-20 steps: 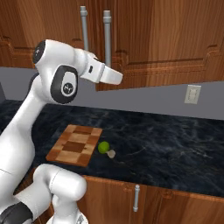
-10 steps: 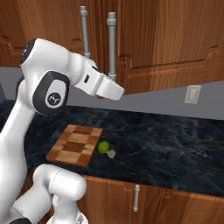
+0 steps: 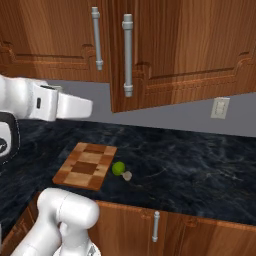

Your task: Open the cabinet. Place the bowl and condiment on the counter. Then place the lime and garlic on the cutting board.

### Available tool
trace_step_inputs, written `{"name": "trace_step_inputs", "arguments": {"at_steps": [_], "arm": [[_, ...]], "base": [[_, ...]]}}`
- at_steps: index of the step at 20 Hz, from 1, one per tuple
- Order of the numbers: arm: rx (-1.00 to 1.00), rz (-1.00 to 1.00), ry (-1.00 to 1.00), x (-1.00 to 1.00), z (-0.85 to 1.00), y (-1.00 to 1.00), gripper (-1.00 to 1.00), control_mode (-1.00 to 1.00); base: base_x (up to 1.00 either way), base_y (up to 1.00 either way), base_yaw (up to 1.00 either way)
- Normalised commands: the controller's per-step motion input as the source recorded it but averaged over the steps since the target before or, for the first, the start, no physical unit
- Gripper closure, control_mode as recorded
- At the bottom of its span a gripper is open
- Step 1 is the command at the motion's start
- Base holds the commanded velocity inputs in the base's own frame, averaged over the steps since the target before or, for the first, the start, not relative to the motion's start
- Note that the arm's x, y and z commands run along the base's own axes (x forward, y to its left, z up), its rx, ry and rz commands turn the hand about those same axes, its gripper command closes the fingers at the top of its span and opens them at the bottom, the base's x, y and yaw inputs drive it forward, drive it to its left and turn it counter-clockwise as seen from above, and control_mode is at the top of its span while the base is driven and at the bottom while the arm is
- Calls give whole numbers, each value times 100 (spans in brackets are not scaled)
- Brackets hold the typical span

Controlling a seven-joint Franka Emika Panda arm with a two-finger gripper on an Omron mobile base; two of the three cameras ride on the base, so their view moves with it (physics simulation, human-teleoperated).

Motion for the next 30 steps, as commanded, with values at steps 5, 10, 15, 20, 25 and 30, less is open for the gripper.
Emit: {"name": "trace_step_inputs", "arguments": {"at_steps": [5,10,15,20,25,30], "arm": [[-29,6,35,74,3,100,-100,-100],[-32,-4,31,100,0,98,-100,-100],[-8,-11,35,89,0,2,-100,-100],[0,-1,22,48,-11,-92,-100,-100],[0,-4,15,19,-9,-91,-100,-100],[0,-7,7,-12,-4,-77,-100,-100]], "base": [[0,0,0],[0,0,0],[0,0,0],[0,0,0],[0,0,0],[0,0,0]]}}
